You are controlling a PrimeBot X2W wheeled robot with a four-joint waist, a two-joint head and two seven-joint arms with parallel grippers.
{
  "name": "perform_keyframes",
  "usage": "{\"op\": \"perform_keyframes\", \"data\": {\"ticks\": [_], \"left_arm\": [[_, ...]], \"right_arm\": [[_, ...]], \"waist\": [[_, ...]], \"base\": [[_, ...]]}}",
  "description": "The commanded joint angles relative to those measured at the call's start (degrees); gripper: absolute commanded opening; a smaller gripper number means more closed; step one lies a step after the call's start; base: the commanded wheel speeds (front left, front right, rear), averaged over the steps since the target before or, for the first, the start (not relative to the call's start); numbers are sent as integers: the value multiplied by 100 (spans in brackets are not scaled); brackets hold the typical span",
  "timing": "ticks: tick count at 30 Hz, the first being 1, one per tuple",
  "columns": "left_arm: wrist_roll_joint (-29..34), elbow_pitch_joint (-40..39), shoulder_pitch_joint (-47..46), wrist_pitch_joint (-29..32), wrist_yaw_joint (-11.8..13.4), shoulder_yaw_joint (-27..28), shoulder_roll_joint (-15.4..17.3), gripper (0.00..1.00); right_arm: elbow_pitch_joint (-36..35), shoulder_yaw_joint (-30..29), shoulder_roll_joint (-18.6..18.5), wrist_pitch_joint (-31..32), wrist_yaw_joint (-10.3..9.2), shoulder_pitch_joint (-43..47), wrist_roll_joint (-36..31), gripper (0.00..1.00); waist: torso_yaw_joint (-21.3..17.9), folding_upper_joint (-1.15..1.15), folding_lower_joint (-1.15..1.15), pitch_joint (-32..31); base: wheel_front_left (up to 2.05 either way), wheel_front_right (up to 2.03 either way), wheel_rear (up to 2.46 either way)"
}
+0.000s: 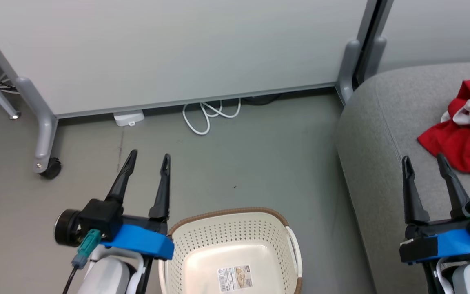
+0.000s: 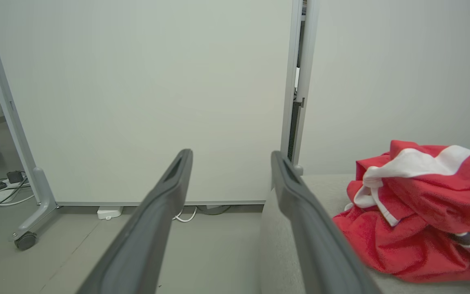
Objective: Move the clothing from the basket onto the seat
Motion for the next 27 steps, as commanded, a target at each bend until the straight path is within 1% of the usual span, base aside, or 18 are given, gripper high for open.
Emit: {"op": "perform_keyframes", "data": {"ticks": [1,9,16,21,27], "left_arm": [[49,-39,128,-15,-24,129,-34,100],[335,-173,787,-14,-194,968,-208,100],[558,-334,1225,-14,-309,1514,-407,100],[701,-440,1429,-14,-399,1721,-535,100],[848,-502,1542,-14,-483,1781,-618,100]], "right_arm": [[12,8,42,-4,1,115,-19,100],[27,114,176,-4,2,433,-148,100],[-133,184,266,-4,1,669,-237,100],[-222,195,327,-4,2,841,-255,100],[-218,234,362,-4,2,982,-246,100]], "waist": [[131,0,1,-143],[264,0,1,-386],[337,0,1,-473],[388,0,1,-546],[406,0,1,-598]], "base": [[0,0,0],[0,0,0],[0,0,0],[0,0,0],[0,0,0]]}}
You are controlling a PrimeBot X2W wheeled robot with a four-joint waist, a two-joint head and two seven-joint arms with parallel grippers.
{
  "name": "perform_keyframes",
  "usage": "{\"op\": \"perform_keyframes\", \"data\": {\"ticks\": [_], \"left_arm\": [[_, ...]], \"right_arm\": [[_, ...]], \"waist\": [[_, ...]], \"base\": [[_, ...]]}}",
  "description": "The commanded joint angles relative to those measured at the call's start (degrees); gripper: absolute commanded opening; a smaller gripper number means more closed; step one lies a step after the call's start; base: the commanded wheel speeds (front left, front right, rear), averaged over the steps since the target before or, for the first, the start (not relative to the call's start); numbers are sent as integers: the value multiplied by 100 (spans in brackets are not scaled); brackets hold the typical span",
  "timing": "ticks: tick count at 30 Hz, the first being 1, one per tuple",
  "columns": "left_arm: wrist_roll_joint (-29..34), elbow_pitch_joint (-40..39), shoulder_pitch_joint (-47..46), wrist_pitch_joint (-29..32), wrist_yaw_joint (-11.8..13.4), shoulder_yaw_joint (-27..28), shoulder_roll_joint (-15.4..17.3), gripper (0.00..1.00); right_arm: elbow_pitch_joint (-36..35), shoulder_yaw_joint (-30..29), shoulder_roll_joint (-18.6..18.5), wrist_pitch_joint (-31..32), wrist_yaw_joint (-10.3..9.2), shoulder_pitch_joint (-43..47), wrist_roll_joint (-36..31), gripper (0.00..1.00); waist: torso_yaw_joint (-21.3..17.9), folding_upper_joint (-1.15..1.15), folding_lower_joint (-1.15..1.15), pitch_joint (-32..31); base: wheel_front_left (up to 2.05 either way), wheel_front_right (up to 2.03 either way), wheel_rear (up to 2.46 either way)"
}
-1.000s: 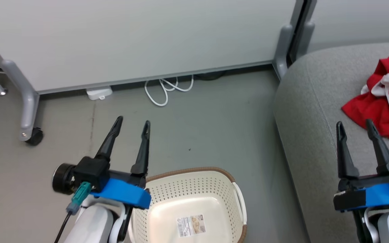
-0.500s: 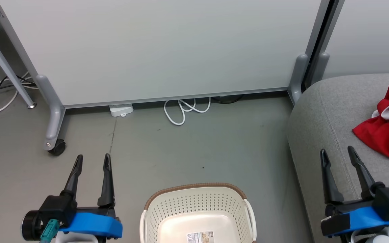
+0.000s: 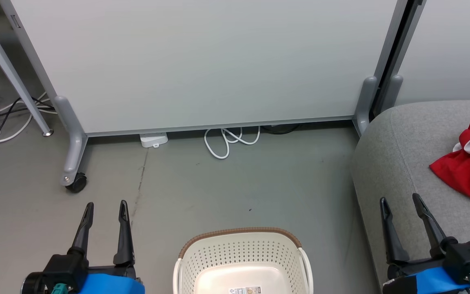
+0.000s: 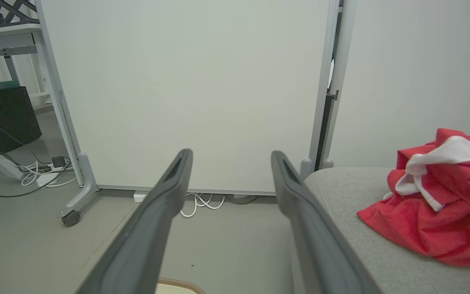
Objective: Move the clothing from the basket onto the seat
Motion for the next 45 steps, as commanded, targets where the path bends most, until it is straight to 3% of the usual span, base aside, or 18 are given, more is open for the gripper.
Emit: {"op": "perform_keyframes", "data": {"ticks": [1,22,23,29,45], "left_arm": [[55,-19,61,-14,-31,8,-6,100],[389,246,-56,-14,-64,-25,-66,100],[361,243,27,0,-70,-29,-57,0],[301,517,165,51,-70,-26,-75,0],[-1516,507,-56,502,-105,153,-76,0]], "right_arm": [[3,10,21,-4,1,94,-11,100],[97,19,38,-4,1,90,22,100],[93,20,25,0,-1,32,0,0],[379,19,38,37,-1,97,31,0],[460,-63,36,489,-1,-101,1892,0]], "waist": [[-3,0,0,-10],[-9,0,0,-51],[-9,0,0,-52],[-10,0,1,-51],[-59,0,1,-27]], "base": [[0,0,0],[0,0,0],[0,0,0],[0,0,0],[0,0,0]]}}
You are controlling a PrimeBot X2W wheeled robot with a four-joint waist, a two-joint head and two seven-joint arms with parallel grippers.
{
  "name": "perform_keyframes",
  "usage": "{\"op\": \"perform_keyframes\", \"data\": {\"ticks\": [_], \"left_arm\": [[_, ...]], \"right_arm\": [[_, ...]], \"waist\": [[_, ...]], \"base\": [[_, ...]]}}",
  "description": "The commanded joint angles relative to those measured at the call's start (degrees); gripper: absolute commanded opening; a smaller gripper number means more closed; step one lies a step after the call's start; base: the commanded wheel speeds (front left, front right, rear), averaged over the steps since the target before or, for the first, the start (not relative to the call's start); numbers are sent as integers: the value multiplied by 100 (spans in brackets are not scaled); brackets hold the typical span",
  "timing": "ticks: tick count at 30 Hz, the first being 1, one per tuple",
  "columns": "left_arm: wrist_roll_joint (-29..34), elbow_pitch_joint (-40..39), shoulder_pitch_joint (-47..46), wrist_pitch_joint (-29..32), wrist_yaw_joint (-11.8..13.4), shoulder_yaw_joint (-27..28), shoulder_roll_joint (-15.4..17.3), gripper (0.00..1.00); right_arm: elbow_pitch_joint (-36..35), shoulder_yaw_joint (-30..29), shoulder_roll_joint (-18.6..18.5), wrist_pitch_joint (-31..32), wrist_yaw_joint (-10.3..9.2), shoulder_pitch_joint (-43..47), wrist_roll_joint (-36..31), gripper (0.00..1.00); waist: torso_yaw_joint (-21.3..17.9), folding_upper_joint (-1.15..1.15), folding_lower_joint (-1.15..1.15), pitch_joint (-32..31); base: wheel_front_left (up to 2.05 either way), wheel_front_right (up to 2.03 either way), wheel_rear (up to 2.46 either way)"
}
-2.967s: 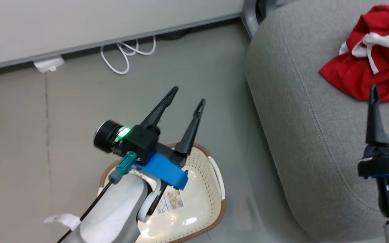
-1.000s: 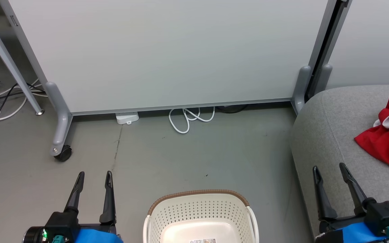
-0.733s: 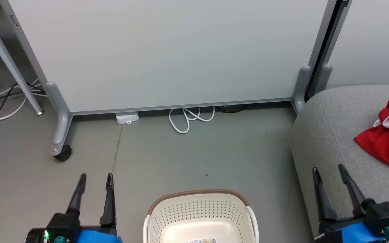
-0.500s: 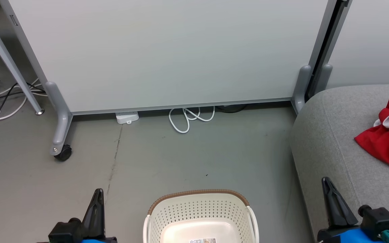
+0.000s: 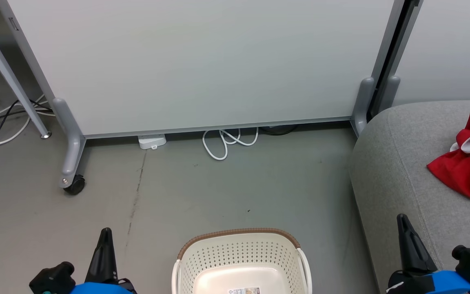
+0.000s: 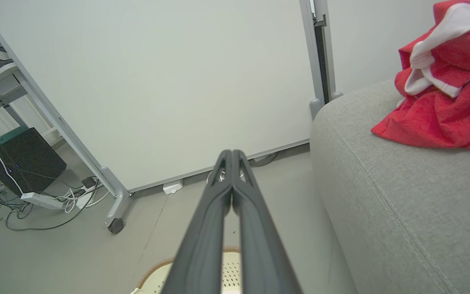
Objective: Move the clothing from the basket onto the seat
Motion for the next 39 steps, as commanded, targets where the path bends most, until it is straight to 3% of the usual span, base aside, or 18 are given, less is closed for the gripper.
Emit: {"op": "perform_keyframes", "data": {"ticks": [1,39], "left_arm": [[-194,-101,-213,32,-19,51,6,0],[-3370,-131,-575,806,-86,345,4,0]], "right_arm": [[-70,-20,-17,38,0,-189,218,0],[75,-154,-22,822,1,-520,3465,0]], "waist": [[-3,0,-1,1],[-120,0,-1,59]], "base": [[0,0,0],[0,0,0]]}}
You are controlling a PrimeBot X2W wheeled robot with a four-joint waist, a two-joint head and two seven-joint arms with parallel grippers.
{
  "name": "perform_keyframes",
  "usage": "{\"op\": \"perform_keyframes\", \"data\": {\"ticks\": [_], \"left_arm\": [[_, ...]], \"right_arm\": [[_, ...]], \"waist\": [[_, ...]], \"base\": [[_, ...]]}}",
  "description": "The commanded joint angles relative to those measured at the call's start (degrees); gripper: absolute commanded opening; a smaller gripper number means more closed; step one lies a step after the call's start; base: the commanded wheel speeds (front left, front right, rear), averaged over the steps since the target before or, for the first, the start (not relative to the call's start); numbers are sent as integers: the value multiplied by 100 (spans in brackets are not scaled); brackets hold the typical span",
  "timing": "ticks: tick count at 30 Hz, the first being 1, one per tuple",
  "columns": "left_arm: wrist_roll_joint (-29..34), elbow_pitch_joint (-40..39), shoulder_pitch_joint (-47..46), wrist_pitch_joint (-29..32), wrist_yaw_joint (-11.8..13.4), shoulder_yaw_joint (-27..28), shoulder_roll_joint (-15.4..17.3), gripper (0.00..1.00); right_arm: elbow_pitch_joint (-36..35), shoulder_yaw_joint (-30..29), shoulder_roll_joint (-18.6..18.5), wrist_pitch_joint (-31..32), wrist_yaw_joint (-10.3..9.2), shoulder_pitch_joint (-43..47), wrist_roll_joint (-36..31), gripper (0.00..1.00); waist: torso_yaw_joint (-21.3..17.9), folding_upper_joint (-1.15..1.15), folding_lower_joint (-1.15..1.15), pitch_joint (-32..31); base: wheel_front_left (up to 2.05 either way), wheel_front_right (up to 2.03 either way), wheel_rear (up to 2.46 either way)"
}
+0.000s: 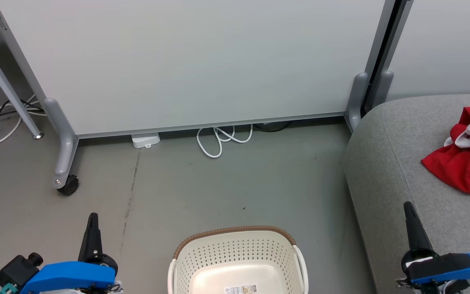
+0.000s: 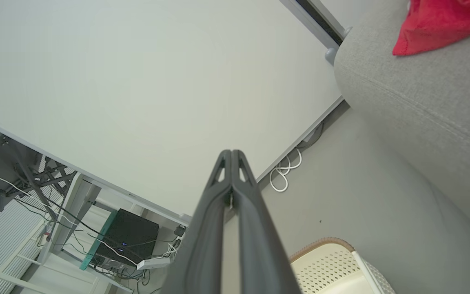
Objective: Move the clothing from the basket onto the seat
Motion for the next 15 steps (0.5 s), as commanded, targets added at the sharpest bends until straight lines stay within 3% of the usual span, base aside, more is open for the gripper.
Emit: {"op": "perform_keyframes", "data": {"ticks": [1,15], "left_arm": [[-166,-75,-153,35,-35,43,6,0],[-1050,-81,-257,259,-59,128,5,0]], "right_arm": [[-38,-20,-21,44,2,-135,173,0],[6,-58,-23,266,3,-234,1084,0]], "waist": [[-4,0,-1,2],[-47,0,-1,23]], "base": [[0,0,0],[0,0,0]]}}
